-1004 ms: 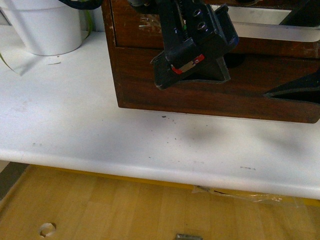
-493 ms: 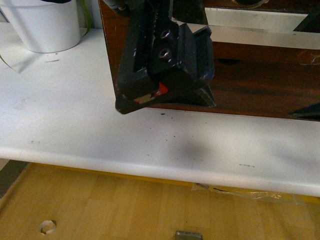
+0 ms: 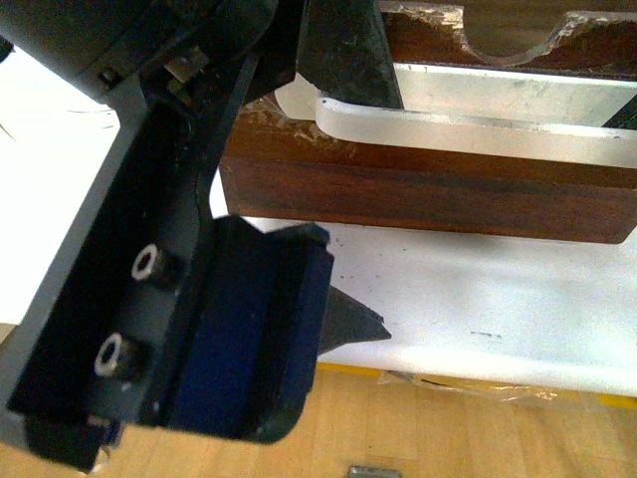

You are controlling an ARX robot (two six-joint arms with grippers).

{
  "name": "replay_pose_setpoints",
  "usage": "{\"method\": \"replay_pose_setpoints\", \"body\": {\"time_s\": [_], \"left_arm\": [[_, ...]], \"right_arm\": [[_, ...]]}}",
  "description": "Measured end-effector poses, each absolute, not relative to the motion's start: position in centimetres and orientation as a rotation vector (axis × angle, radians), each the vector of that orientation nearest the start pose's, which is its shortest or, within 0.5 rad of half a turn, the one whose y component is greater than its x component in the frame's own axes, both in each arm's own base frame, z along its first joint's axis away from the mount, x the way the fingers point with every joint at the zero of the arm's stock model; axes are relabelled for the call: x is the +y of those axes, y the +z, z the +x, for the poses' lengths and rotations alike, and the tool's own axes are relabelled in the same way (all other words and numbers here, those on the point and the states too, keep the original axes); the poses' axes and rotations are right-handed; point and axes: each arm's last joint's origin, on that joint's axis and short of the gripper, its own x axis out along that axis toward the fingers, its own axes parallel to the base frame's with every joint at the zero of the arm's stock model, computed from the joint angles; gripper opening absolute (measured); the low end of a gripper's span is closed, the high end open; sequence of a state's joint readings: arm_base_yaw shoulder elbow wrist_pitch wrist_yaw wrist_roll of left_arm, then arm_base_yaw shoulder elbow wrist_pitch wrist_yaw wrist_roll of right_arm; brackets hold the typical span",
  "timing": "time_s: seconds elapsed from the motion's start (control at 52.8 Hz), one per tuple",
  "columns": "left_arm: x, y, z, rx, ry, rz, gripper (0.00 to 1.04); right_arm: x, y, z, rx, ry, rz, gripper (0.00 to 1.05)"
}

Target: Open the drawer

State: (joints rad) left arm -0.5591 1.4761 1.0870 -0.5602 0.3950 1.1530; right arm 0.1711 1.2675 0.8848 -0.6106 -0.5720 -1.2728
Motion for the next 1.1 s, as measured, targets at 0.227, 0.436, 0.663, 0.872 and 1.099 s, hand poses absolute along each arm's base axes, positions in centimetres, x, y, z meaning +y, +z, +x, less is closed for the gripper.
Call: {"method": "replay_pose_setpoints", "body": {"time_s": [0.227, 0.436, 0.663, 0.872, 1.099], "left_arm": [[-16.2, 25.9, 24.3, 0.266, -1.315, 0.879, 0.98], [-14.7, 28.8, 23.7, 0.121, -1.226, 0.696, 0.98], [-12.4, 28.9, 22.4, 0.041, -1.054, 0.531, 0.98], [-8.0, 27.3, 20.3, -0.02, -0.723, 0.287, 0.98], [-3.5, 21.7, 15.5, 0.071, -0.29, -0.059, 0.98]], "right_arm": [[4.6, 25.0, 23.5, 0.366, 1.138, -0.791, 0.96], [3.2, 26.5, 22.9, 0.281, 1.093, -0.668, 0.96], [1.6, 27.8, 21.6, 0.143, 0.995, -0.559, 0.96], [-0.4, 26.9, 18.2, 0.007, 0.791, -0.433, 0.96], [-1.3, 22.5, 13.6, 0.041, 0.587, -0.201, 0.96]]}}
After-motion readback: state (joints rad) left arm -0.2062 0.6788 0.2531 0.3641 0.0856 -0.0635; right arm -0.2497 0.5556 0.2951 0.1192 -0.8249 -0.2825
